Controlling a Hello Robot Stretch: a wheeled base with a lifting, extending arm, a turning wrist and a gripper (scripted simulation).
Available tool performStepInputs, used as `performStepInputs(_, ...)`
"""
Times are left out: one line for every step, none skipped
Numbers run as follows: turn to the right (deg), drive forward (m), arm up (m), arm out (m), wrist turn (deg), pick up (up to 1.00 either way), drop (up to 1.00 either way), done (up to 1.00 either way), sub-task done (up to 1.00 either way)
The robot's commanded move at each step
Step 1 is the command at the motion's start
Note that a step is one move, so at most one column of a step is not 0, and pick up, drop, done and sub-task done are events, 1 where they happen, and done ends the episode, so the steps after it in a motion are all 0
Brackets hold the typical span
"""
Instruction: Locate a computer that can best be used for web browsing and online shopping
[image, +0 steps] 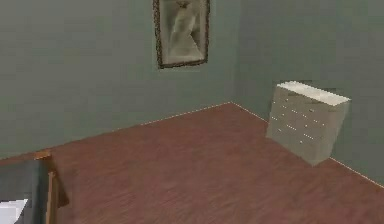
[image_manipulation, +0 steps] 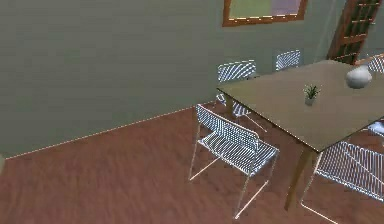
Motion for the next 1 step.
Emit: performStepInputs(-27.0,0.00,0.00,0.00,0.0,0.00,0.00,0.00,0.00)
